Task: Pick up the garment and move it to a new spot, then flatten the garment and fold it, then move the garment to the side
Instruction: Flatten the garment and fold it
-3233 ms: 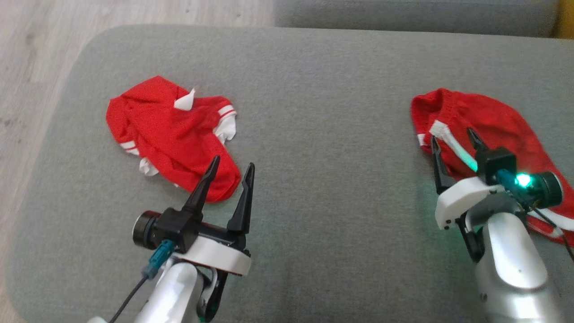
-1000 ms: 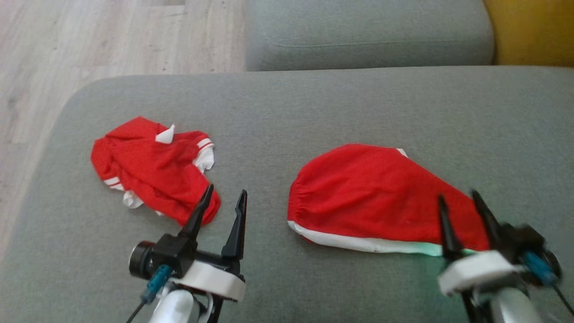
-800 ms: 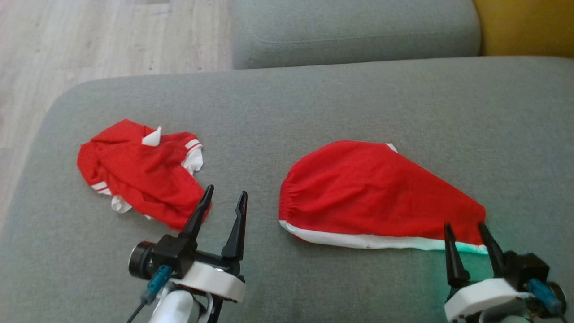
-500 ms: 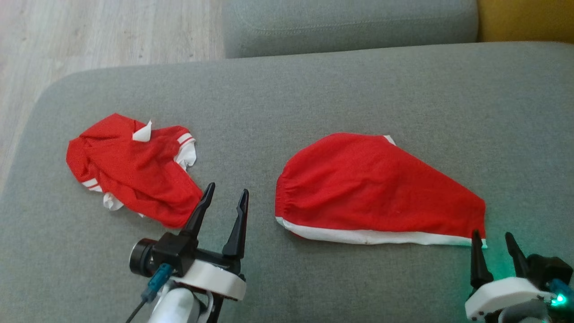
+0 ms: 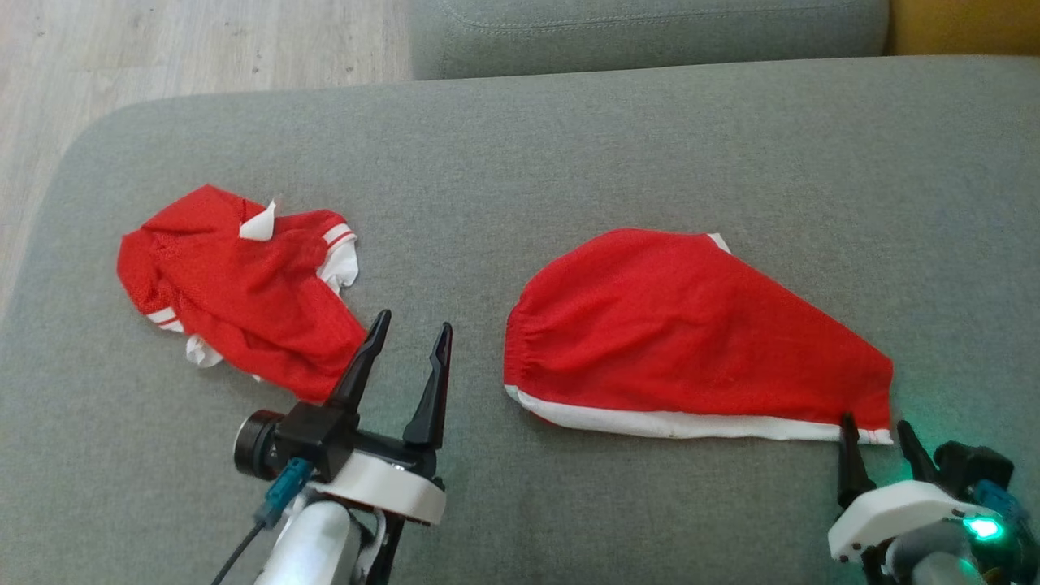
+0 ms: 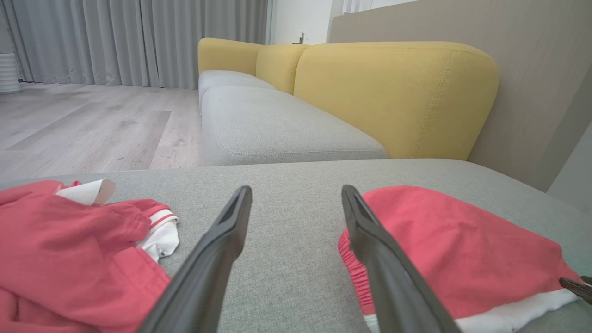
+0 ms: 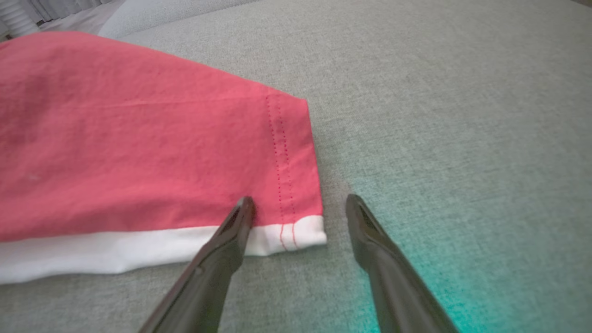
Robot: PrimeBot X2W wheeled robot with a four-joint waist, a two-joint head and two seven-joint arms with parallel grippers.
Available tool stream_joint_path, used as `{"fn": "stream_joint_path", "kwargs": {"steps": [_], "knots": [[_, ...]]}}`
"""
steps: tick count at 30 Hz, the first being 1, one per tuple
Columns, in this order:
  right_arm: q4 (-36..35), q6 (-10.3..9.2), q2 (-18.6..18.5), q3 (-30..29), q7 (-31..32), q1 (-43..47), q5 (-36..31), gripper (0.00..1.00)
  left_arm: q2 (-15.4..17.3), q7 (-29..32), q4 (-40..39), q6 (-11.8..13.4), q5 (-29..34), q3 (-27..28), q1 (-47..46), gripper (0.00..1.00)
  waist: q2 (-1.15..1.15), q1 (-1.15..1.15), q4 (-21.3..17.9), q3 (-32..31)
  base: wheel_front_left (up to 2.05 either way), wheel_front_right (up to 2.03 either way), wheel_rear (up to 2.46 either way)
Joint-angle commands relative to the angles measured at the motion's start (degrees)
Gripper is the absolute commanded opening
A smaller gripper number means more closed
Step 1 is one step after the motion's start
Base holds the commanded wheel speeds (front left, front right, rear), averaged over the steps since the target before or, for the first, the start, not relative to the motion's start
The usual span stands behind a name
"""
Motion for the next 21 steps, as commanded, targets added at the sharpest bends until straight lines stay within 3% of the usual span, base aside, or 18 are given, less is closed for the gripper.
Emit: {"fn": "stream_joint_path", "kwargs": {"steps": [1,3,4,6,7,15,21], "knots": [[0.26,-0.04,-0.37,1.61,-0.29,-1.52,-0.57,1.00,0.06,-0.55,-1.39,-0.09,0.73,2.16,-2.25,1.00,0.00,0.00,-0.03,-0.09,0.00,0.00,0.00],[1.37,-0.04,-0.37,1.74,-0.66,-1.95,-0.55,1.00,0.06,-0.55,-1.23,-0.14,0.78,2.35,-2.28,1.00,0.00,0.00,-0.12,-0.27,0.00,0.00,0.00],[1.86,-0.04,-0.37,1.87,-0.82,-2.14,-0.58,0.78,0.06,-0.55,-1.17,-0.13,0.83,2.41,-2.27,1.00,0.00,0.00,-0.19,-0.39,0.00,0.00,0.00],[2.45,-0.04,-0.37,2.29,-1.19,-2.48,-0.92,0.07,0.05,-0.55,-1.07,-0.09,0.86,2.48,-2.16,1.00,0.00,0.00,-0.35,-0.66,0.00,0.00,0.00],[2.46,-0.04,-0.37,2.42,-1.40,-2.62,-1.27,0.00,0.04,-0.55,-1.04,-0.07,0.84,2.50,-2.08,1.00,0.00,0.00,-0.45,-0.77,0.00,0.00,0.00],[-0.18,-0.04,-0.37,-1.51,-2.23,-3.47,-4.96,0.00,0.30,-0.53,1.44,-0.61,1.45,0.91,-1.35,1.00,0.00,0.00,-1.32,-1.61,0.00,0.00,0.00],[-2.17,-0.04,-0.37,-5.58,-1.19,-4.38,-7.28,0.00,1.58,1.90,5.92,-2.22,1.73,-6.03,-2.15,1.00,0.00,0.00,-1.71,-1.08,0.00,0.00,0.00]]}}
